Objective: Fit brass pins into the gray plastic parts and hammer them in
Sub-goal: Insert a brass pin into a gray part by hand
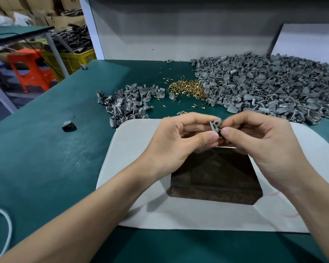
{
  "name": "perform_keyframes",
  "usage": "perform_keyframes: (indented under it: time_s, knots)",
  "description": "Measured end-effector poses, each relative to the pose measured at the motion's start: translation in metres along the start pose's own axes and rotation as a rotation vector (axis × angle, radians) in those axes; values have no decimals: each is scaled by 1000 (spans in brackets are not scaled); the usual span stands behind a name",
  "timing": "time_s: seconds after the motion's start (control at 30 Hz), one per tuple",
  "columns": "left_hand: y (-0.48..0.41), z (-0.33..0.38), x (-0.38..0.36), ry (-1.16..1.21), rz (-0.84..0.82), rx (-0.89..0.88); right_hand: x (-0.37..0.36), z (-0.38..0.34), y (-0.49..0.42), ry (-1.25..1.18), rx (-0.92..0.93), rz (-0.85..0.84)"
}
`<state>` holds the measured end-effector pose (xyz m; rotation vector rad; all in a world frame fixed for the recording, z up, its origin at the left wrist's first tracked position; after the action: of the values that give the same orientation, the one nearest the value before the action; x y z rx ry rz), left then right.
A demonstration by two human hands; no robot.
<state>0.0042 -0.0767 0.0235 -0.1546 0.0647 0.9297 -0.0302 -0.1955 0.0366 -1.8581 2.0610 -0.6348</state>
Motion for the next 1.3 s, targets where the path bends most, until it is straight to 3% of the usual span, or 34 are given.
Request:
perform_keyframes:
  time_s: [0.23,0.47,0.73,1.0,1.3]
  knots:
    - [0,-1,0,-95,-5,17,3,-9,0,296,96,-12]
    - [0,5,3,-370,45,-43,-5,-21,1,470,190,-54]
    - [-3,-3,7,-547,70,52,-11,-11,2,712,137,-173]
    - [-3,-7,8,-548,15,137,-8,-3,3,655,27,-172]
    - [-2,-14,9,-619,76,150,-16,-9,4,734,107,-169]
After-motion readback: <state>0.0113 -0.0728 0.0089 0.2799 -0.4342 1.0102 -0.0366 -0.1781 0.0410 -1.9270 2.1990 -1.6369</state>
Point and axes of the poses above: each hand's wrist, its own y-axis away from the middle knuckle, its own x-axis out of the back of the hand, z = x × y, the point moved 9 cm from there along -y, towards the middle knuckle, and after that the axes turned 11 degrees about x, right-handed, at the moved point
